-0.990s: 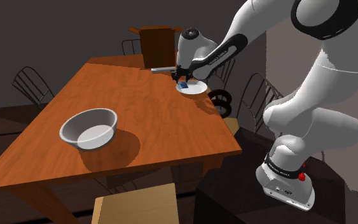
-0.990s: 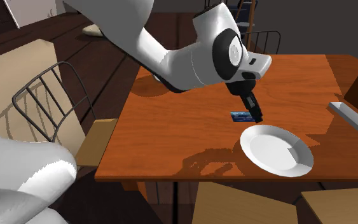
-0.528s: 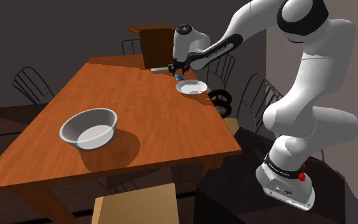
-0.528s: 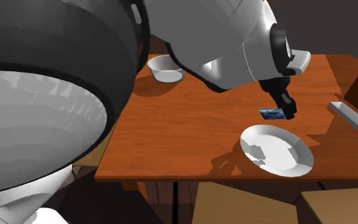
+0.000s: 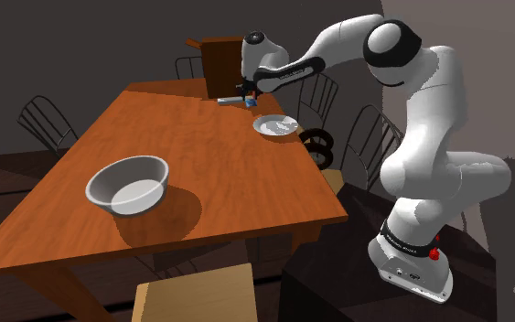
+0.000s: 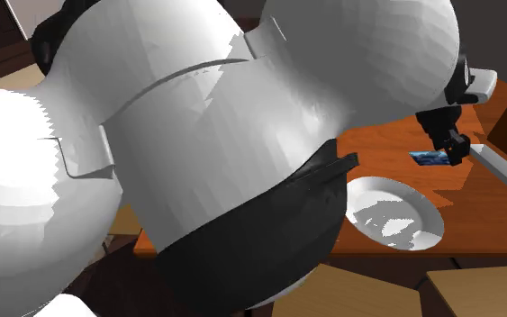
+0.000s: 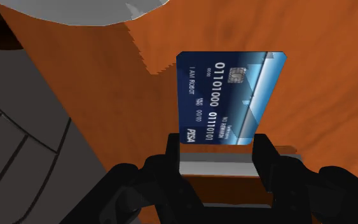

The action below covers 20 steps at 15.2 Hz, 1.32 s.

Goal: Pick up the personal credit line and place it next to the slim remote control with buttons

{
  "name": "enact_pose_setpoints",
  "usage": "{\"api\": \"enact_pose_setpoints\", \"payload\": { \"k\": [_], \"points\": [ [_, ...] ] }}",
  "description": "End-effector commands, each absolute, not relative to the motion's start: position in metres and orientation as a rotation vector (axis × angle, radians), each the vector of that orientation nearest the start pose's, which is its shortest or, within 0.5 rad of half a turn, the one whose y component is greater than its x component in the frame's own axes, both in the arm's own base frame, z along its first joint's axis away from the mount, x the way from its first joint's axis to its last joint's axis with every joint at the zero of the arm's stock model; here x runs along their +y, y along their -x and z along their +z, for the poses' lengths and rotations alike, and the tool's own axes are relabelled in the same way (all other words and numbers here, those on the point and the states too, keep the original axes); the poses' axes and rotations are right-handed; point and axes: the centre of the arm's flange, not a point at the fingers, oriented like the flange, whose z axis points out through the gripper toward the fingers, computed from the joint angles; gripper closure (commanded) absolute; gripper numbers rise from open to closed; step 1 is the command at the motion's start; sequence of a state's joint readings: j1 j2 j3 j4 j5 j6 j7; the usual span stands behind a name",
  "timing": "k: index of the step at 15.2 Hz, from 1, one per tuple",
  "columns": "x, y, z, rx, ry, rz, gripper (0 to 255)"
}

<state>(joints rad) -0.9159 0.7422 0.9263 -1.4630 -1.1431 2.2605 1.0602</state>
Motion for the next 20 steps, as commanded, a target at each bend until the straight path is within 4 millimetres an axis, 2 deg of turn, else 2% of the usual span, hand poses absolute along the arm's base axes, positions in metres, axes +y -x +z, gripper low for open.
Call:
{"api": "enact_pose_setpoints", "payload": {
  "k": [1,7,20],
  "points": [
    [-0.191,-0.734,0.406,1.115,3.021,-0.905,255],
    [-0.235,-0.801,0.407,1.115,3.021,-0.905,255],
    [-0.235,-0.801,0.338,1.115,3.021,-0.905,255]
  ]
}}
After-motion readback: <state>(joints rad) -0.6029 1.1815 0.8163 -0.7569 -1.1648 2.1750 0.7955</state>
